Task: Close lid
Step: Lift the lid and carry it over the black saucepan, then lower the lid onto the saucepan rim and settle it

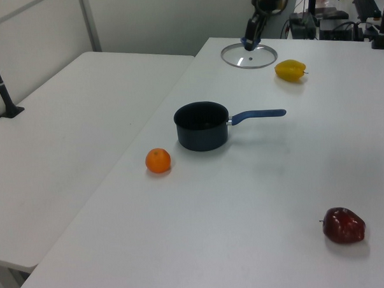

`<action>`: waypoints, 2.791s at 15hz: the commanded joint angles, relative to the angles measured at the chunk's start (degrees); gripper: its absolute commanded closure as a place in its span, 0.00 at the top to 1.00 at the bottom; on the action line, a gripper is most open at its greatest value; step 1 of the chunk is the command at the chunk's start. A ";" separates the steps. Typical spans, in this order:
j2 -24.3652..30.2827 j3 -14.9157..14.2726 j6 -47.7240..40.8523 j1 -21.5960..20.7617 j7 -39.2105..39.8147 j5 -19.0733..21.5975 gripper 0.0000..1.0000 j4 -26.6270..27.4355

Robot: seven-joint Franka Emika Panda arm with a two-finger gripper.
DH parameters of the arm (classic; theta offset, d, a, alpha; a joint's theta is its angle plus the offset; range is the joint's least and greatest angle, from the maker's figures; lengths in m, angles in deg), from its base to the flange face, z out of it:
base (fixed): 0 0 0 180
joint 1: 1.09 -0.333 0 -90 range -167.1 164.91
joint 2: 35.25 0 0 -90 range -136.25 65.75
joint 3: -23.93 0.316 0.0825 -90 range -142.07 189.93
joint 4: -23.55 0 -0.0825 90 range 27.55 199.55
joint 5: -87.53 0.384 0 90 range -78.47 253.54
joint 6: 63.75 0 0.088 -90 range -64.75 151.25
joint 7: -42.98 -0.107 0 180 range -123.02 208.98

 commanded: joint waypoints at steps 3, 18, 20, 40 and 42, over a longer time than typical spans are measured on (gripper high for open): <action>-6.59 -0.08 0.67 -6.17 -0.46 -0.14 0.39 -6.99; -19.00 -0.16 18.08 -9.17 -0.72 -1.46 0.41 -7.71; -19.35 -0.16 18.35 -9.08 -0.72 -1.37 0.41 -7.71; -20.76 -0.16 23.27 -9.35 -0.46 -1.46 0.44 -7.36; -20.67 -0.08 23.27 -9.35 -0.55 -1.46 0.44 -7.18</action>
